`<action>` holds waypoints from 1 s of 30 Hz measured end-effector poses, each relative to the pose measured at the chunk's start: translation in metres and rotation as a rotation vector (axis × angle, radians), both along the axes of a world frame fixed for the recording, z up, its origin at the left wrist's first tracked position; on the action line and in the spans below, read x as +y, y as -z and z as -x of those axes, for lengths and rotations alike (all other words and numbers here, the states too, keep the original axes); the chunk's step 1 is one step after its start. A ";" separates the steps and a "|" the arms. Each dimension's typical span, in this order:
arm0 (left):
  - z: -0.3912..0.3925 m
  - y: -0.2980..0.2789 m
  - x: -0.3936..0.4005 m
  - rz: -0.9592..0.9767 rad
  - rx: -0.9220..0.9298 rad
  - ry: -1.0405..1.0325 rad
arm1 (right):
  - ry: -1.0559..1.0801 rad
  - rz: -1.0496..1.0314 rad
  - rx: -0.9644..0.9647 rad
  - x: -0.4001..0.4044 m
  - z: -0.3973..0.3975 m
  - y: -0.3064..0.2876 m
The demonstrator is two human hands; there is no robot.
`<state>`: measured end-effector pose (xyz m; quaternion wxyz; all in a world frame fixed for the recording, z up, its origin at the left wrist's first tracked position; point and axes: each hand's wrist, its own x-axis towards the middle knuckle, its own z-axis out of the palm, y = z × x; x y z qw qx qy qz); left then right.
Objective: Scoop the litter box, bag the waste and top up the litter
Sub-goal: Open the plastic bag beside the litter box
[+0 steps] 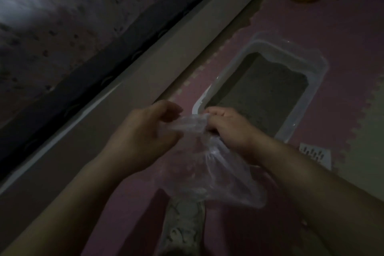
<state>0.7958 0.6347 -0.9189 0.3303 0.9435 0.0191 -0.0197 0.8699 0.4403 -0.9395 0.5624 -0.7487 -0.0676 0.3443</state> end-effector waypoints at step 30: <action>0.029 -0.004 0.027 -0.071 0.222 -0.122 | -0.459 0.438 -0.384 0.002 0.073 0.065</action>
